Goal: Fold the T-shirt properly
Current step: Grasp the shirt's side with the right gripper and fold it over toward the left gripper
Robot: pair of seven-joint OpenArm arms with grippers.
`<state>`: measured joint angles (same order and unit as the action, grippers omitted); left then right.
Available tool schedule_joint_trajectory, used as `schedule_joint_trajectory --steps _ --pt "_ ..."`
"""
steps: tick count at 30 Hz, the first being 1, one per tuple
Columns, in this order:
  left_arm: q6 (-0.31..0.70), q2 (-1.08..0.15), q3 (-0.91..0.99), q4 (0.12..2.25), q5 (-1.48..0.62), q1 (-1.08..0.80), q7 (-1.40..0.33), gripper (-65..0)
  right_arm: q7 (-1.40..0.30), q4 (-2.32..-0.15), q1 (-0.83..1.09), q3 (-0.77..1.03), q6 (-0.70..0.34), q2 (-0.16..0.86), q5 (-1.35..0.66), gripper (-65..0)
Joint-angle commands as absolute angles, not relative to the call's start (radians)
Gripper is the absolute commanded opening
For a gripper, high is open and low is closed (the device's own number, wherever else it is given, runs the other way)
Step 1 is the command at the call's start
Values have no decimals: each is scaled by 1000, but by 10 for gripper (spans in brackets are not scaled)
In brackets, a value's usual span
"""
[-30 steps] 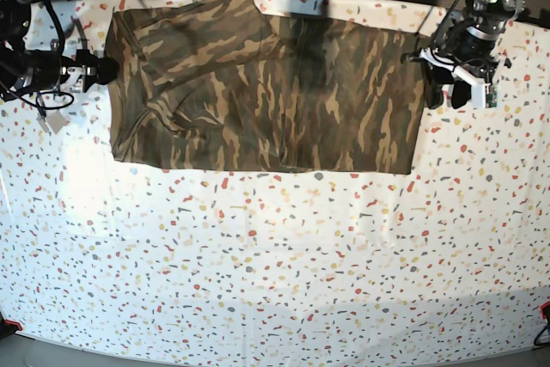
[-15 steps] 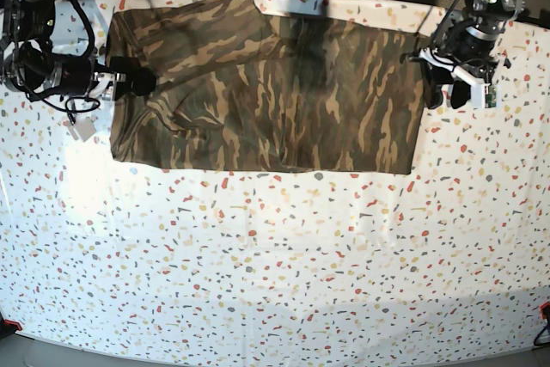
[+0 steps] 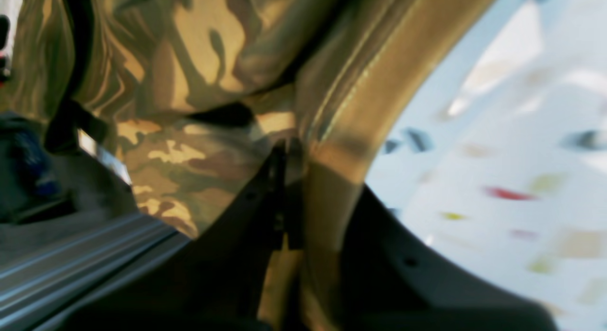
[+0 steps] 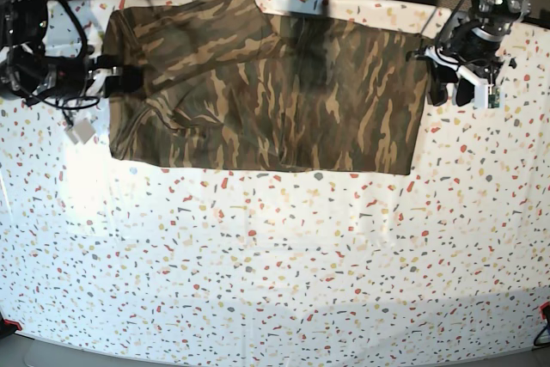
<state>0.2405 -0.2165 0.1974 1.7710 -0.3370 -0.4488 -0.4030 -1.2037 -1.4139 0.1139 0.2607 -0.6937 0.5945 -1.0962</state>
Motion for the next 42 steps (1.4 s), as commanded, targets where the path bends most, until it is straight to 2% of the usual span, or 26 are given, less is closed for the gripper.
schedule_joint_trajectory --steps 1,7,13,22,31,36,42 --pt "244 -225 202 1779 -342 -448 -381 -390 -1190 -1441 100 270 -698 632 -1135 -650" --pt "246 -228 201 1731 -342 -445 -362 -390 -1259 -1518 100 270 -698 659 -1218 -650" --pt "343 -228 201 1660 -342 -429 -346 -390 -1303 -1655 100 270 -698 620 -1293 -650" --pt "368 -228 134 1655 -342 -426 -342 -390 -1293 -1905 101 270 -698 429 -1286 -650" --pt "368 -228 76 1655 -341 -401 -344 -390 -1274 -1942 100 253 -698 216 -1287 -650" --pt "368 -231 77 1655 -314 -399 -344 -390 -1241 -1942 99 128 -698 156 -1254 -650" --pt "368 -231 77 1655 -278 -399 -350 -390 -1153 -1942 43 -81 -698 66 -1016 -650"
